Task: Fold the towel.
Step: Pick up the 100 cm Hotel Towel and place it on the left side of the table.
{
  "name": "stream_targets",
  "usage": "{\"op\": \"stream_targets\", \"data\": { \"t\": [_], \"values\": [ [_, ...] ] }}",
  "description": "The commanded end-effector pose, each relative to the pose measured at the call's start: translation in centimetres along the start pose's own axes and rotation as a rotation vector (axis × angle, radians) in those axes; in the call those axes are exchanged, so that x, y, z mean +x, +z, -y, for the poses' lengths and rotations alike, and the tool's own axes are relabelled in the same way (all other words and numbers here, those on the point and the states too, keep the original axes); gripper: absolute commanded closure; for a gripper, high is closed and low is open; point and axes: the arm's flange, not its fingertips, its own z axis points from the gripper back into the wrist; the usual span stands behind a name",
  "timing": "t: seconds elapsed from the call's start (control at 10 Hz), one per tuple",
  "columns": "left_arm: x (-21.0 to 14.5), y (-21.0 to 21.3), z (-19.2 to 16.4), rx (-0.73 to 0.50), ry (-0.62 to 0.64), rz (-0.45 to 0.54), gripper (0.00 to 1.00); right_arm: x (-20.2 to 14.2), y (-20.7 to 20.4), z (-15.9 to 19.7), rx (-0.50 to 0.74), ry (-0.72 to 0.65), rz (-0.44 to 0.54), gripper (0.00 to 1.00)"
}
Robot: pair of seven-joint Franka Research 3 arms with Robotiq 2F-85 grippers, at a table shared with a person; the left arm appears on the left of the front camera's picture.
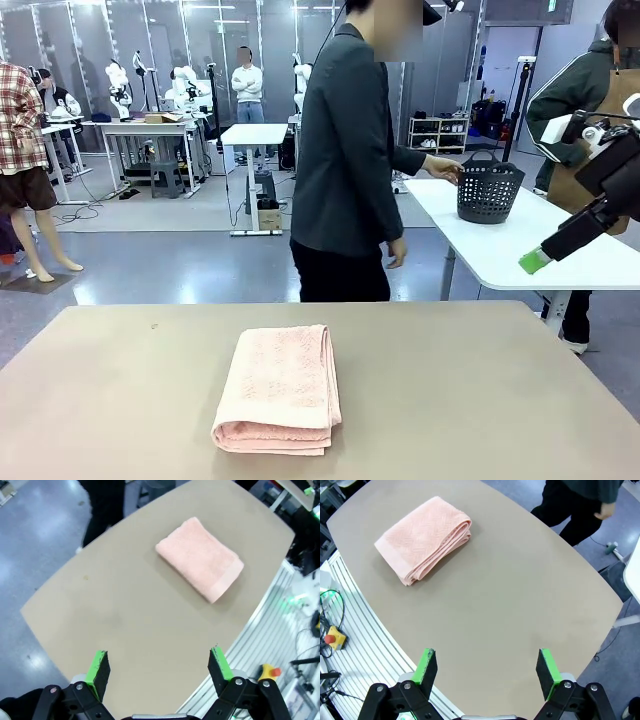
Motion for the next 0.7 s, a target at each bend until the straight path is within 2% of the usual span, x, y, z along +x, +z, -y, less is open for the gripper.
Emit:
{"op": "stream_targets", "data": {
  "t": [0.0, 0.3, 0.6],
  "values": [
    [0.7, -4.4, -1.9, -0.147, 0.175, 0.045, 0.0, 0.0, 0.1, -0.1, -0.007, -0.013, -0.004, 0.0],
    [0.4, -11.1, -1.8, -0.187, 0.321, 0.035, 0.0, 0.0, 0.1, -0.1, -0.007, -0.013, -0.004, 0.0],
    [0.2, -18.7, -2.5, -0.342, 0.491, 0.008, 0.0, 0.0, 0.1, -0.1, -0.007, -0.013, -0.004, 0.0]
  ]
}}
